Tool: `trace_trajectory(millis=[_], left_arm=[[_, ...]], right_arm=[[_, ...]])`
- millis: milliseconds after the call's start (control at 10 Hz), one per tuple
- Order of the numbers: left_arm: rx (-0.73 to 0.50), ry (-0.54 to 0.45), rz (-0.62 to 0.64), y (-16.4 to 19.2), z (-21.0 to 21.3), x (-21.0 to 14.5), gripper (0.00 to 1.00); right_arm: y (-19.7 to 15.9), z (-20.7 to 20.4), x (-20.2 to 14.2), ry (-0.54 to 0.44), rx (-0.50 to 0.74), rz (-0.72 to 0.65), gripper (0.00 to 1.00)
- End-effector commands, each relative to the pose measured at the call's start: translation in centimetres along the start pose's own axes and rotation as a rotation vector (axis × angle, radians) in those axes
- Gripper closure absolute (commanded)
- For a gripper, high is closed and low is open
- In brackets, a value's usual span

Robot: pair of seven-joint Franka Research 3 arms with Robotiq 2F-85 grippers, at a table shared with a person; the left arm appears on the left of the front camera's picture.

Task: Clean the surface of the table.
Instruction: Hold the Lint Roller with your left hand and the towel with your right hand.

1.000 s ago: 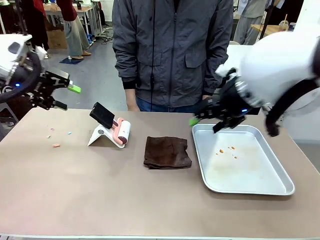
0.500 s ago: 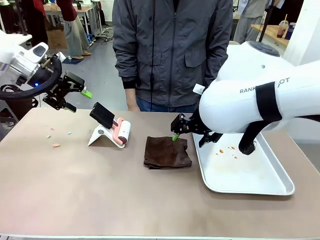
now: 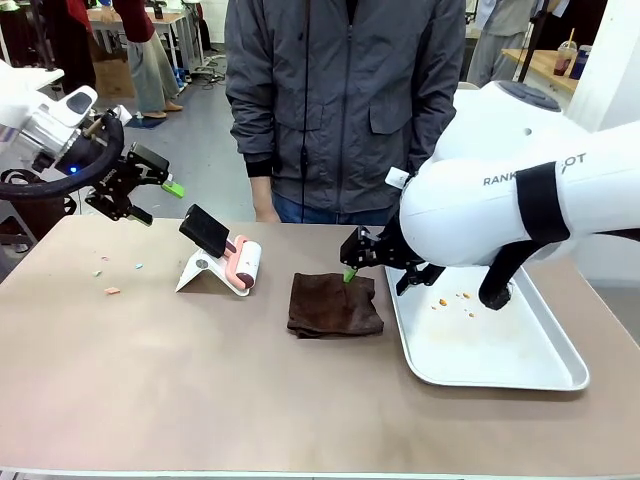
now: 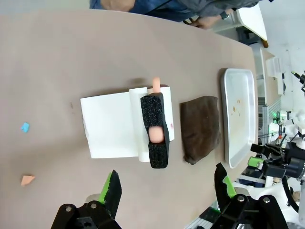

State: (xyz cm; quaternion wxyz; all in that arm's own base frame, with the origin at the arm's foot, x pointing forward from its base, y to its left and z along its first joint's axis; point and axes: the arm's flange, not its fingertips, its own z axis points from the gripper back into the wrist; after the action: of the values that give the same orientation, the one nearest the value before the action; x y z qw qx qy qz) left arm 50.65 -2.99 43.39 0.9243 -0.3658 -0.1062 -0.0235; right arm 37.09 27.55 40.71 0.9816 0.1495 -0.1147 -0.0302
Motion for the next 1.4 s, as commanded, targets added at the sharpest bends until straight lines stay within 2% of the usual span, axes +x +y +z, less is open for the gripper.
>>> trace_trajectory(millis=[0,200,600,1100,1300], left_arm=[[-0.002,0.006,0.021,-0.3,-0.6,0.7,0.00],[0.034,0.027,0.040,-0.4,-2.1,2.3,0.00],[0.027,0.108,0.043,-0.8,-5.4,4.1,0.00],[0.050,0.168,0.040,-1.1,-7.5,4.2,0.00],[0.052,0.169,0.043,-0.9,-7.7,4.1,0.00]], right_arm=[[1.6,-1.7,2.0,-0.016,-0.045,0.031,0.00],[2.5,-4.0,4.6,0.002,-0.081,0.056,0.00],[3.5,-8.2,7.0,0.015,-0.154,0.089,0.00],[3.6,-12.6,7.3,0.084,-0.201,0.074,0.00],[3.5,-13.2,7.1,0.102,-0.215,0.056,0.00]])
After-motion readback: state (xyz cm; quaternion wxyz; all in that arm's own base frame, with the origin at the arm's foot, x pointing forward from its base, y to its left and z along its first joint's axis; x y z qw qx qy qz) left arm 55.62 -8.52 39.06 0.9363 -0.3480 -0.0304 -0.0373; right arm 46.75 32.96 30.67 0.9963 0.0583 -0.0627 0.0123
